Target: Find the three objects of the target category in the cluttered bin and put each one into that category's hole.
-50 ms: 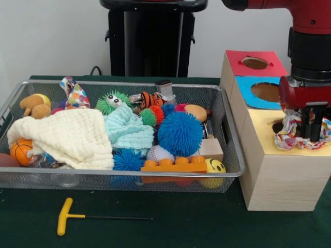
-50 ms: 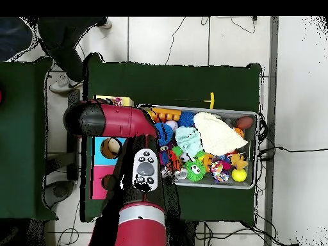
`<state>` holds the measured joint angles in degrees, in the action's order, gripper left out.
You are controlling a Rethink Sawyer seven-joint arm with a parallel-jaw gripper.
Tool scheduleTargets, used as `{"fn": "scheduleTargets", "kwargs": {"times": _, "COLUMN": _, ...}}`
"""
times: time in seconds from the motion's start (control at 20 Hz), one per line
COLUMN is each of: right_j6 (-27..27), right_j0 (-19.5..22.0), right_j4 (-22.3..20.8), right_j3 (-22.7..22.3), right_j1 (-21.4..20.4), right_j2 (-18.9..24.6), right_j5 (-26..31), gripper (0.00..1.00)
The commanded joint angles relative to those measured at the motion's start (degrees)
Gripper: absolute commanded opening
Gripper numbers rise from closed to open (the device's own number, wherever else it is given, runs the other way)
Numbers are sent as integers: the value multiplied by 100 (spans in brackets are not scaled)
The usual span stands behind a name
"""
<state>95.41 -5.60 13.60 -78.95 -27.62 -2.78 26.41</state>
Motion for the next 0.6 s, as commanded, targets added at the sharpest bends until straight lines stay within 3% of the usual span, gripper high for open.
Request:
{"fn": "scheduleTargets", "kwargs": {"times": 0.05, "right_j6": 544, "right_j0": 288, "right_j4": -302, "right_j3": -240, "right_j1": 610, "right_j2": 339, "right_j5": -237, "gripper": 0}}
{"fn": "scheduleTargets", "kwargs": {"times": 0.6, "right_j6": 395, "right_j0": 378, "right_j4": -376, "right_j3": -515, "right_j1": 427, "right_j2": 373, "right_j5": -75, "gripper": 0}}
